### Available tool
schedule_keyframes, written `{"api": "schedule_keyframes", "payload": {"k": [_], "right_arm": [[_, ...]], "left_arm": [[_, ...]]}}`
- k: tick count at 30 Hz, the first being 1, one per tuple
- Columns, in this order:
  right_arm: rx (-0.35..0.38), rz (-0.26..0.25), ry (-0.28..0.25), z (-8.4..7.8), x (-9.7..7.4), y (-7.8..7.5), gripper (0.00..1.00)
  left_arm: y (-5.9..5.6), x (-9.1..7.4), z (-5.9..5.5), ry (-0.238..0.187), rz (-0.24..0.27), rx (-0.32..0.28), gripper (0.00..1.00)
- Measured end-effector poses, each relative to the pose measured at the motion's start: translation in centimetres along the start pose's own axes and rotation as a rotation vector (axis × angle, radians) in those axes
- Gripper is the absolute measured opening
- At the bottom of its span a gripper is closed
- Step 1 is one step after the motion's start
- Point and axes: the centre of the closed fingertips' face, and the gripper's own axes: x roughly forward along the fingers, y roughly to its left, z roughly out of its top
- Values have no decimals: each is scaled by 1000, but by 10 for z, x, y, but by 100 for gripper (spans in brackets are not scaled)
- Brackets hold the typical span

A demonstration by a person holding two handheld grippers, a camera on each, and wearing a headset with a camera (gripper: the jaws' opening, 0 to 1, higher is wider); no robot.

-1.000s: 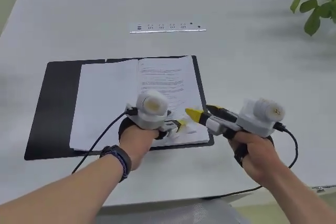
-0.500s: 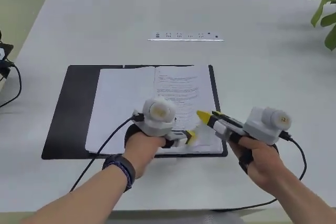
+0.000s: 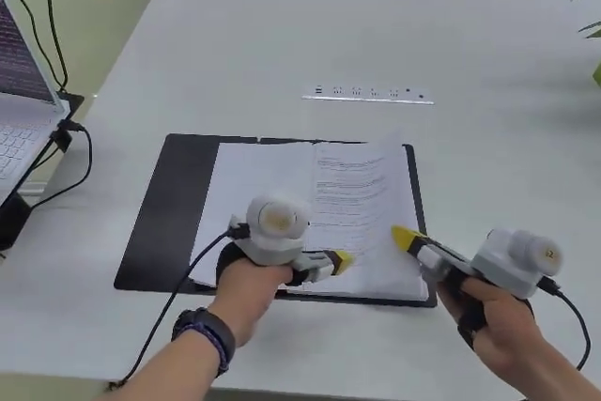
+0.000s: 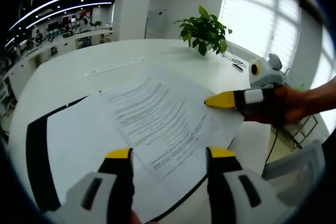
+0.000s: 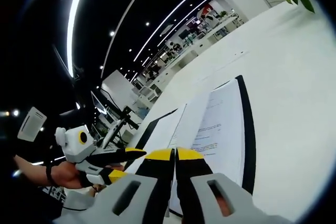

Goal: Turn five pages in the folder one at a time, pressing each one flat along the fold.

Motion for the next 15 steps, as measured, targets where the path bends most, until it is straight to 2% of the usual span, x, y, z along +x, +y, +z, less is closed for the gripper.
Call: {"api": "schedule_keyframes", "payload": {"k": [5, 8, 15], "right_arm": [[-1, 10, -8, 6, 5, 4, 0], [-3, 15, -12, 8, 6, 8, 0], [4, 27, -26, 11, 12, 16, 0]], "left_arm": [[10, -15, -1, -15, 31, -10, 56], [15, -22, -5, -4, 48, 15, 57], [23, -40, -7, -13, 73, 29, 60]]}}
